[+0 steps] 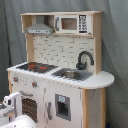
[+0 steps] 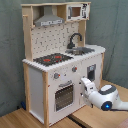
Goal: Play with the kitchen
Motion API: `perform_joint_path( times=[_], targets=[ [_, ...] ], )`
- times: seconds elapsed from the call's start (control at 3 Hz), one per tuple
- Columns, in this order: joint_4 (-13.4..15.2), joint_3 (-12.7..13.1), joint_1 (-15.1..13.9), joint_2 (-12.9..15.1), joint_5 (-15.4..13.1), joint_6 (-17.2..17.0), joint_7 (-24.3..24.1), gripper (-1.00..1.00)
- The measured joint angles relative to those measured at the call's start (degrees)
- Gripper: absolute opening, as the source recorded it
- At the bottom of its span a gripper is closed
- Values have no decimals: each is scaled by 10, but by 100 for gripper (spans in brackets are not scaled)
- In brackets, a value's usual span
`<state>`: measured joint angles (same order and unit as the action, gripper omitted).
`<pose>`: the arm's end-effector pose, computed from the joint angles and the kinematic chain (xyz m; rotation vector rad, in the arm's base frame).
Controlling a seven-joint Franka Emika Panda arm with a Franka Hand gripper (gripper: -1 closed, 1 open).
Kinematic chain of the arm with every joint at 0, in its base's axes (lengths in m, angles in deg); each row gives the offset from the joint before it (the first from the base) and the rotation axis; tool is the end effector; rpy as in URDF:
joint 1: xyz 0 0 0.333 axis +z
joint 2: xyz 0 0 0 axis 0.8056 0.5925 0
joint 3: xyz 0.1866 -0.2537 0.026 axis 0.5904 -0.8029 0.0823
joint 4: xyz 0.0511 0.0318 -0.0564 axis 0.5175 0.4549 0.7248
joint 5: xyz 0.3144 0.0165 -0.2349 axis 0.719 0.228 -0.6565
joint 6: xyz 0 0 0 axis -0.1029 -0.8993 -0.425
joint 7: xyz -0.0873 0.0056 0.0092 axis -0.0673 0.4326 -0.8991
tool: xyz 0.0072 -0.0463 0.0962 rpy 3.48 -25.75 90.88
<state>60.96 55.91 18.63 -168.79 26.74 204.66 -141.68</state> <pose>0.2769 0.4035 0.2162 1.7644 0.5454 1.3832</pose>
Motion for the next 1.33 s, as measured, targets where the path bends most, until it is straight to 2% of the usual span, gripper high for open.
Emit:
perform_joint_path(
  times=[0.33,0.67,1.33],
  targets=[
    [16,-3,42,0,0,-28,23,100],
    [20,-23,73,-1,0,-50,77,100],
    [15,-62,116,-1,-1,-67,197,100]
  ],
)
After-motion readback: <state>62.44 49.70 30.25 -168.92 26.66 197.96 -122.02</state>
